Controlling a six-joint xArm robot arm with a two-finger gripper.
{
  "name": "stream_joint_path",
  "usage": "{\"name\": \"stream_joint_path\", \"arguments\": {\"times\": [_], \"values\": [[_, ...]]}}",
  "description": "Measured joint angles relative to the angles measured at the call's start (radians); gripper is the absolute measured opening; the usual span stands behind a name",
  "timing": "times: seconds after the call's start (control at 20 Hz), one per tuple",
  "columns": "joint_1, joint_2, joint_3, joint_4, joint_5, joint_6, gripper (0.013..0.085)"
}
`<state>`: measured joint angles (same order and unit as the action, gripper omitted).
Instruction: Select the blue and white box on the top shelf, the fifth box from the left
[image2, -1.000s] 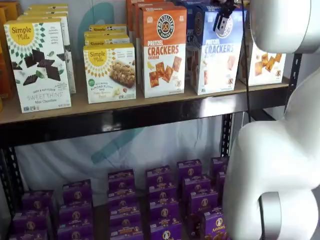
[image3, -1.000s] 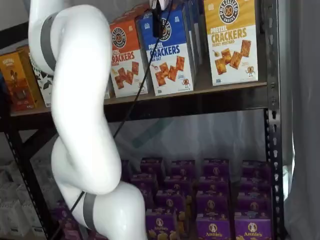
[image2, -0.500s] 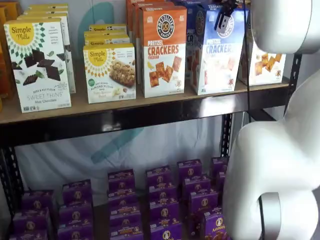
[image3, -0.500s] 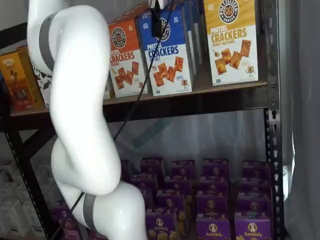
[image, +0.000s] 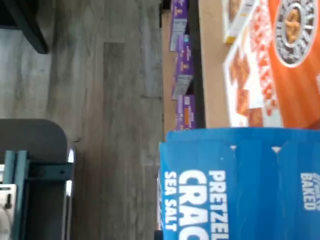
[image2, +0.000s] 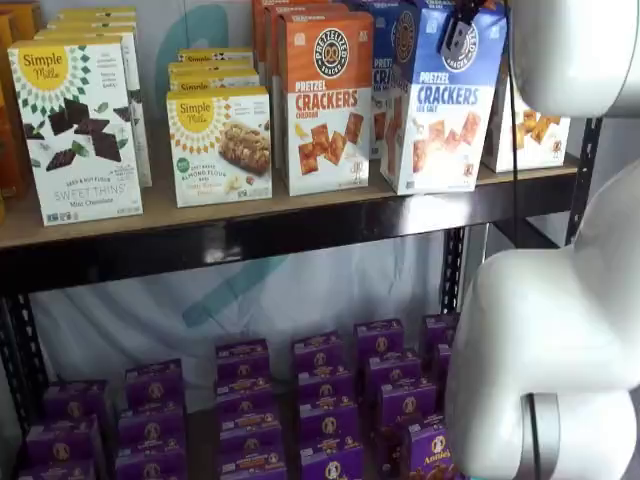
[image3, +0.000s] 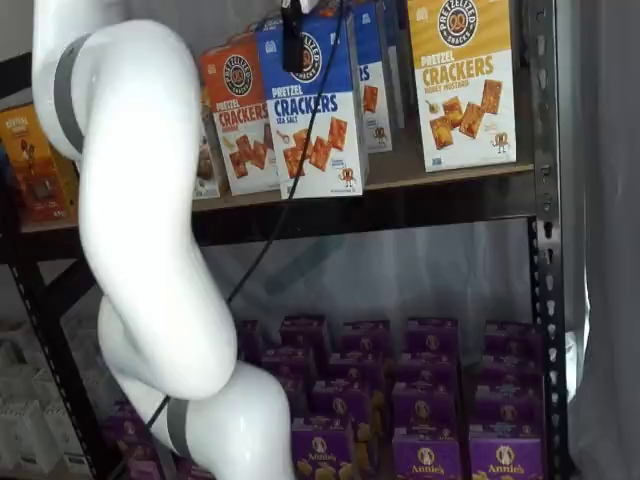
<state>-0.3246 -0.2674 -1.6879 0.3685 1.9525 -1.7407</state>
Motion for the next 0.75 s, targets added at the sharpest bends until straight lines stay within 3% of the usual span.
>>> {"name": "stream_joint_path", "arguments": {"times": [0.75], "values": [[-0.065, -0.222, 0.217, -0.03, 0.037, -0.073, 0.057]]}}
